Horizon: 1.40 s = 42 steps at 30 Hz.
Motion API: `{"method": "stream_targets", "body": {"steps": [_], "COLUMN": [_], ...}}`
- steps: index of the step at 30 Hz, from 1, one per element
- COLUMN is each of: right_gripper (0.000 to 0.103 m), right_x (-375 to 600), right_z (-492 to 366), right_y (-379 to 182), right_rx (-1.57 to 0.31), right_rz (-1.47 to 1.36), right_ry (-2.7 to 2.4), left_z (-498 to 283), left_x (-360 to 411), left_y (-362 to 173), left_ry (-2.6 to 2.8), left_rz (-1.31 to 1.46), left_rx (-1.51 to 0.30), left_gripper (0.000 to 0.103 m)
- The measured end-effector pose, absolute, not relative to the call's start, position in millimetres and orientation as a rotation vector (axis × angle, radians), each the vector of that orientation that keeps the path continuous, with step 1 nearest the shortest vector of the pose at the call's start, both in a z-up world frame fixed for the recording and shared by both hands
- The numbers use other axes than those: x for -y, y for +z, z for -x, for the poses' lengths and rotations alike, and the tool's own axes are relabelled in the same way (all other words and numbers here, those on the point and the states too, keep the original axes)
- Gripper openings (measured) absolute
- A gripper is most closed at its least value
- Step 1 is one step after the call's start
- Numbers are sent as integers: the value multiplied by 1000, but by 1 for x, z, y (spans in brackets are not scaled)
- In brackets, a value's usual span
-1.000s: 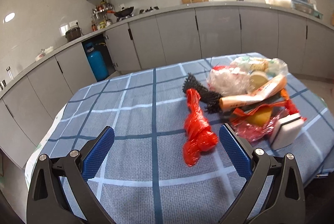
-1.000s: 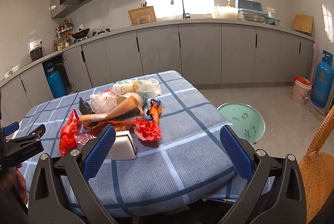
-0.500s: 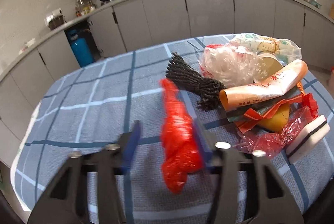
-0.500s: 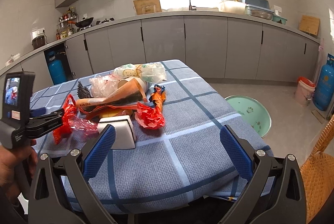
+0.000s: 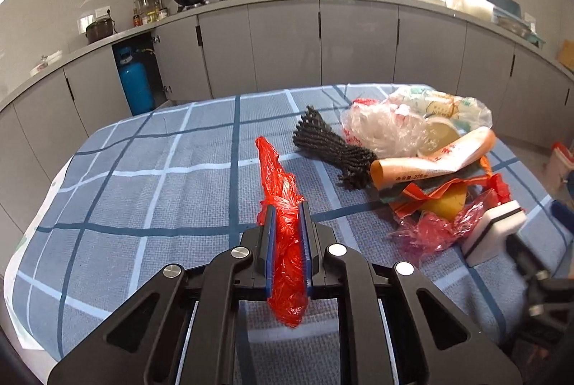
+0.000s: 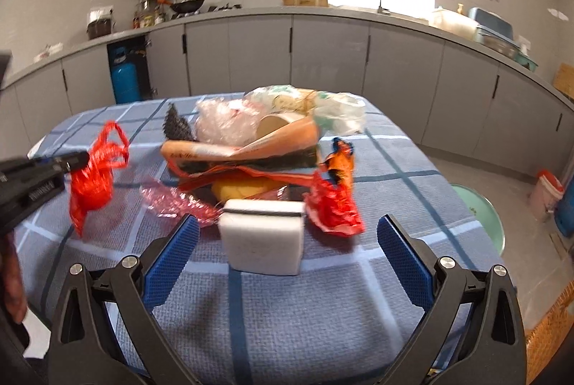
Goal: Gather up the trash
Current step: 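Grasp the red plastic bag with the left gripper while the right gripper grasps the white sponge, then carry the white sponge to the green bucket and open the right gripper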
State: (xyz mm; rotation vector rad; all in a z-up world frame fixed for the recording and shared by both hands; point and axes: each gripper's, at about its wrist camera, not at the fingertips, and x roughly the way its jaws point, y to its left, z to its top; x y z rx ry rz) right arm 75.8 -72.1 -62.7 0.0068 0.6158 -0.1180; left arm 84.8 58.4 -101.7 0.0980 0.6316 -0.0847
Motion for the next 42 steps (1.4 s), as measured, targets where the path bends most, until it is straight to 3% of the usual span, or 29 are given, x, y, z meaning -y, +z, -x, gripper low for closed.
{"method": "stream_targets", "body": {"steps": [4,7,24,42], "right_gripper": [82,53,52,52], "right_x": [69,73,97,185], "right_z": [-85,-88,-57,-71], "right_y": [-72,-80,-34,-16], "right_rx": [-649,-673,-524,-554], "right_rz": [-3,-15,-6,-72], "right_ry": [-93,-60,-98,-278], "left_z": [-75,-71,-55,-75], "left_x": [-64,-65,-23,88], "left_y": [-88,-84,-40,-7], "left_ry": [-101,-104,-180,-422], "left_rz": [-70,-70,-134,-219], "left_rx": [-600,-590,-465,-392], "left_gripper": [13,13,13,13]}}
